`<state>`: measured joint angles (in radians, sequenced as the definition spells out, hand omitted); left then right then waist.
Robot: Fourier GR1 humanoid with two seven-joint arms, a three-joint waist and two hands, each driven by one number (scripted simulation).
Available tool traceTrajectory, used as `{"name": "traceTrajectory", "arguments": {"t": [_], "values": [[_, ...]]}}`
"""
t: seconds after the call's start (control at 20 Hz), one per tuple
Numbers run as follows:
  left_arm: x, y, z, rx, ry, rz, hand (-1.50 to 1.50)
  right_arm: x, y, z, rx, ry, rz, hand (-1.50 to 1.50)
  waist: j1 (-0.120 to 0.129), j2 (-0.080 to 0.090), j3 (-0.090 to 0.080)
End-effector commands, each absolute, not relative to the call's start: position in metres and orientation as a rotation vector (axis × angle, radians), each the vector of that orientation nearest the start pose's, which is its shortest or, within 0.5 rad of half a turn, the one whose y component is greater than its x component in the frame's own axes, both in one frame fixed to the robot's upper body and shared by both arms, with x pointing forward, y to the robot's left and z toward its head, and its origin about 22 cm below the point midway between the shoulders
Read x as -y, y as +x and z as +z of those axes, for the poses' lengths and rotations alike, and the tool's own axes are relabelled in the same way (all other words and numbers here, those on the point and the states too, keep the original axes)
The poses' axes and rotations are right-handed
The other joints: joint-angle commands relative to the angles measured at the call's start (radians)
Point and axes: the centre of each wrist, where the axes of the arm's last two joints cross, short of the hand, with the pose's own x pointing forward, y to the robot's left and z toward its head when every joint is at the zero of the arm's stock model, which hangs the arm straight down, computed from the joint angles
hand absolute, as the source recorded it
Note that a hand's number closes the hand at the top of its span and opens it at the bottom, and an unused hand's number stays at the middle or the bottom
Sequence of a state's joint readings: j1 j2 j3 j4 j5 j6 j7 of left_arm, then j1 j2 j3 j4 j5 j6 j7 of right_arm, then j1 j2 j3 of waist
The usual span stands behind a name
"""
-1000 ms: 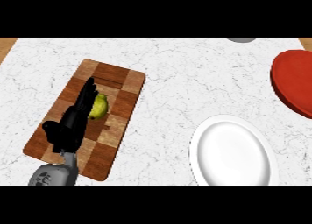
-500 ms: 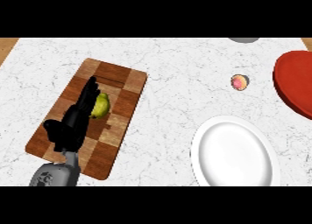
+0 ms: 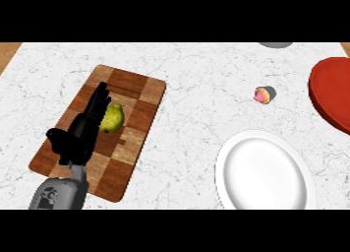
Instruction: Pick the eggplant from the plate and place it in the bowl
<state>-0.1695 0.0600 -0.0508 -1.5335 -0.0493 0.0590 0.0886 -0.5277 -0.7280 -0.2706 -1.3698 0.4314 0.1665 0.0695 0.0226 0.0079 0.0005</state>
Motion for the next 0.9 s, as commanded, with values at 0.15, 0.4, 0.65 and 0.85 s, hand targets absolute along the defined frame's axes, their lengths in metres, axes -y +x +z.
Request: {"name": "traceTrajectory", "arguments": {"t": [0.15, 0.4, 0.65, 0.85], "values": [[-0.217, 0.260, 0.028, 1.618, 0.043, -0.137, 0.00, 0.441, 0.354, 0.182, 1.550, -1.121, 0.639, 1.50, 0.008, -0.001, 0.000], [-0.207, 0.293, 0.037, 1.614, 0.046, -0.138, 0.00, 0.465, 0.357, 0.133, 1.492, -1.120, 0.673, 1.50, 0.011, 0.009, 0.002], [-0.205, 0.282, 0.034, 1.612, 0.026, -0.133, 0.00, 0.486, 0.354, 0.121, 1.408, -0.921, 0.568, 1.50, 0.020, 0.009, 0.003], [-0.206, 0.280, 0.037, 1.625, 0.017, -0.136, 0.00, 0.497, 0.351, 0.124, 1.427, -0.753, 0.625, -1.50, 0.025, 0.009, 0.003]]}}
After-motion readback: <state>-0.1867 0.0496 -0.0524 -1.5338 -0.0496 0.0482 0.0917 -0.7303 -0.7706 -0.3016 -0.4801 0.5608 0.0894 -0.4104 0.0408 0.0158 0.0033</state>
